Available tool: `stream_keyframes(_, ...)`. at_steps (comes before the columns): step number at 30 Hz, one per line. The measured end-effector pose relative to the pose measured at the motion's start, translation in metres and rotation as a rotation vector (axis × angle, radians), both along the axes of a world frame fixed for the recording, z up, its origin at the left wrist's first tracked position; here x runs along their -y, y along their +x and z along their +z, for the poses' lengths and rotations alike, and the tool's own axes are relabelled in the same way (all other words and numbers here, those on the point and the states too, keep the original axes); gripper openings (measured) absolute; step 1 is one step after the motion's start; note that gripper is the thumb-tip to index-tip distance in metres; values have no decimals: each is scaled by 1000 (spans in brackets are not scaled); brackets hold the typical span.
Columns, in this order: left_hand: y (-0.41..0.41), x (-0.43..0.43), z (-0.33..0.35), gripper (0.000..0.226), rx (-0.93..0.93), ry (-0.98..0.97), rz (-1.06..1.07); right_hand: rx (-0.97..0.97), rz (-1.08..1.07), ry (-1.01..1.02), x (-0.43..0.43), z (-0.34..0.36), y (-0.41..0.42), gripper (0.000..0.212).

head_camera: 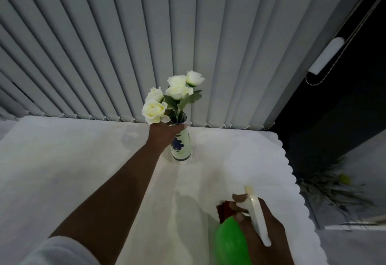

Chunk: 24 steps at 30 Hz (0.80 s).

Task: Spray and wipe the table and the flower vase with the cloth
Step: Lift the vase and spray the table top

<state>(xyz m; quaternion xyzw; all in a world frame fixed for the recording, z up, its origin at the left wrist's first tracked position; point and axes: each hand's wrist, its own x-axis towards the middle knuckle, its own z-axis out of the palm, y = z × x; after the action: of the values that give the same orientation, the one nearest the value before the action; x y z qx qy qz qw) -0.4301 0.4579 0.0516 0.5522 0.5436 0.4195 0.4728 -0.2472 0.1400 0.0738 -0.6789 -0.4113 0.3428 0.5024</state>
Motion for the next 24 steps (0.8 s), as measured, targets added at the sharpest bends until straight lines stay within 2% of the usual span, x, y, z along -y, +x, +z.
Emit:
stream_keyframes(4,-14,13,36,57,60,58,-22,130,96,-12,-47,32,-33,30)
stream_keyframes(8,-30,33,64,64,62,67,-25,255,217,65,-65,56,-50,6)
stream_keyframes(11,-42,48,81,63,64,103,-46,287,238,72,-66,62,-65,15)
stream_keyframes(14,-54,61,95,60,77,145,-45,334,248,-46,-54,57,-71,29)
stream_keyframes(17,-67,72,108,59,78,154,-35,392,260,-93,-37,38,-71,31)
stream_keyframes(21,-81,85,123,56,104,167,-59,306,351,-159,-24,26,-69,25)
stream_keyframes(24,-88,94,134,58,148,154,-119,119,366,-144,-29,34,-70,31)
